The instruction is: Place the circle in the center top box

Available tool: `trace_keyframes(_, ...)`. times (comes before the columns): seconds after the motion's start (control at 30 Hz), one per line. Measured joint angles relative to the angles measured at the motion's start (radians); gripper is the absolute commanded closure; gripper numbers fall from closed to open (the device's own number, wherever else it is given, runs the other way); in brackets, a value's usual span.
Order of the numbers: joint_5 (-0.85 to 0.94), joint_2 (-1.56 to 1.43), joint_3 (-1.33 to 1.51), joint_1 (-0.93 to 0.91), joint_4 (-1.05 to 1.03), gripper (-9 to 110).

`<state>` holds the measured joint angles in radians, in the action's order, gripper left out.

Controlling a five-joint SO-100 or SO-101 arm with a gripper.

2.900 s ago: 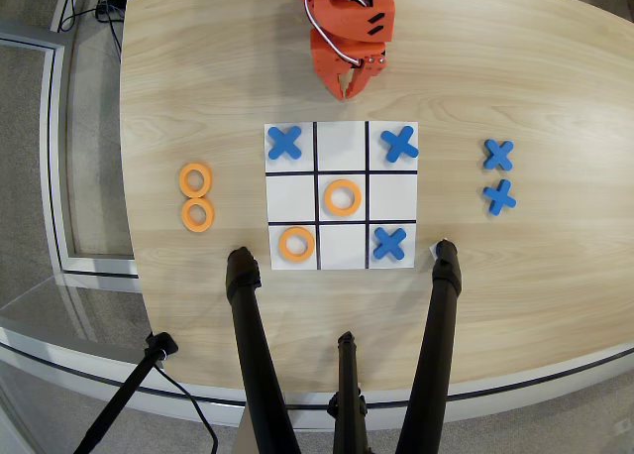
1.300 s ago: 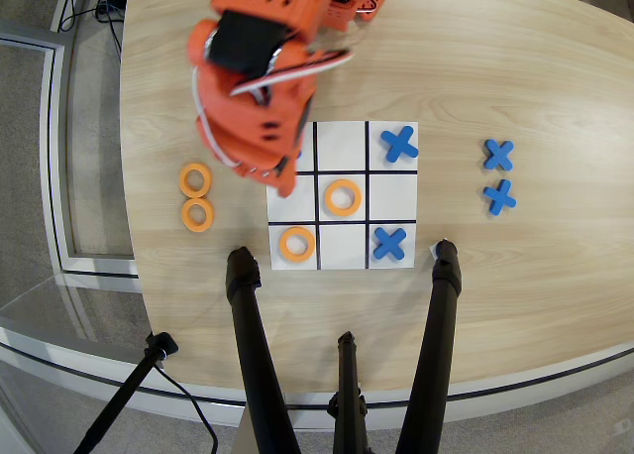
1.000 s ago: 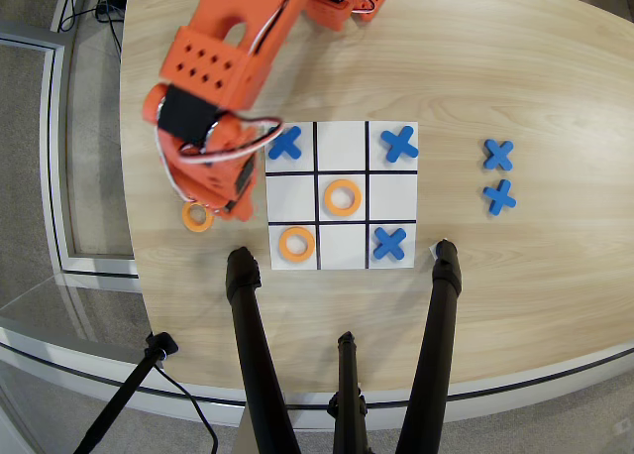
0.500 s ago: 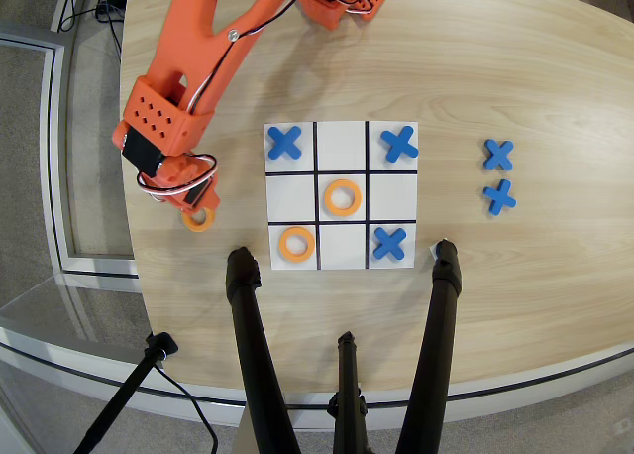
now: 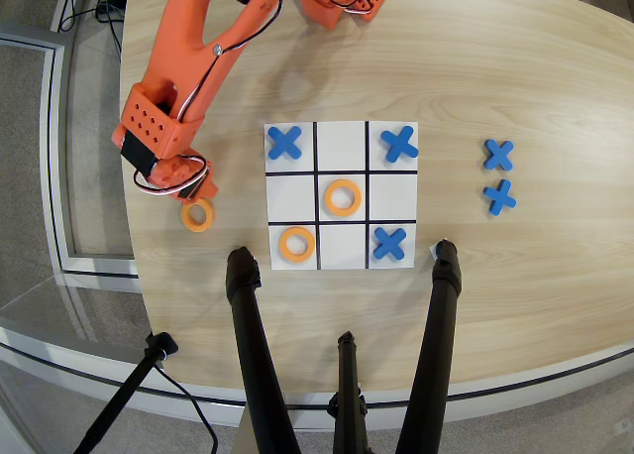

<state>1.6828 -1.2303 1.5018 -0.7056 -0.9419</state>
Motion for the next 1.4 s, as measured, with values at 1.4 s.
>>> trace_keyframes(1.4,-0.046,0.074,0.037,0.032,0.137,82)
